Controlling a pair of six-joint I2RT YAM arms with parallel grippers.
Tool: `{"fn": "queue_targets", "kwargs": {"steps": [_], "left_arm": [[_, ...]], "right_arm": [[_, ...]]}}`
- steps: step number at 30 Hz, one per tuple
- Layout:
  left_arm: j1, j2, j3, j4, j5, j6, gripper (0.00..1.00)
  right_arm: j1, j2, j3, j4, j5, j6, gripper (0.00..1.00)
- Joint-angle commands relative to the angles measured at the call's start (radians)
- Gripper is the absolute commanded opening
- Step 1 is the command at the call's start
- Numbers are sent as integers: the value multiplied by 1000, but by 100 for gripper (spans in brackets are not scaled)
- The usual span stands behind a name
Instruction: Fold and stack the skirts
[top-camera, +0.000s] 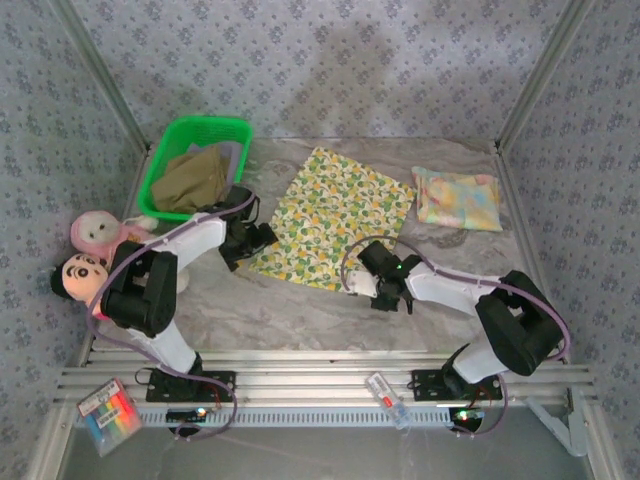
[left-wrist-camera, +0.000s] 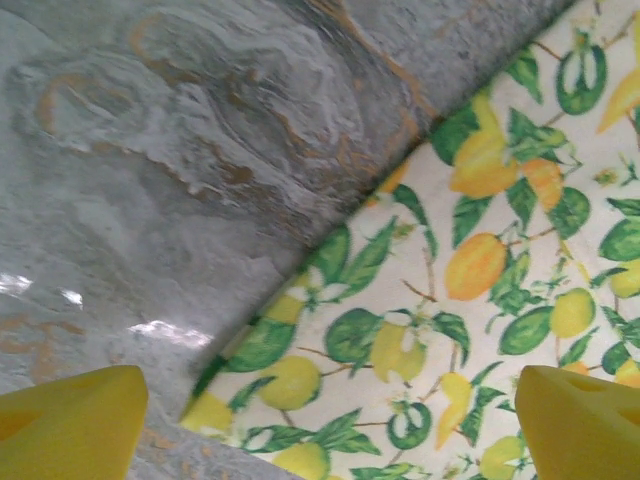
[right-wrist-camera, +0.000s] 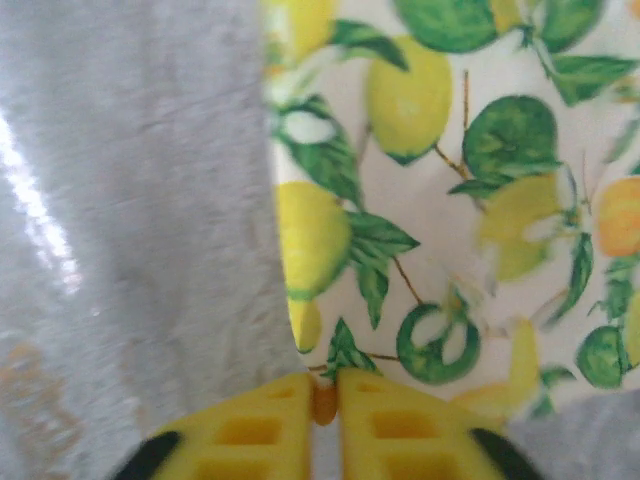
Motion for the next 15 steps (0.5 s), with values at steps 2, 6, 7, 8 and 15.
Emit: {"fn": "queue_targets", "kwargs": {"steps": [2,6,7,8,15], "left_arm": [[-6,16,20,-30,-28,6,87],[-7,16,15,-68,-68,-13,75],[-9,11,8,-74,-73,-24,71],[-10,4,-4,-75,-77,-34,69],[-23,-15,-91,-20,-24,-110,56]], "right_arm": [[-10,15,-2,39,16,11,0],[-10,9,-3,44,13,9,0],[-9,9,-3,48,13,10,0],[-9,8,-3,49,14,8,0],[-1,6,0,55,10,4,0]]}}
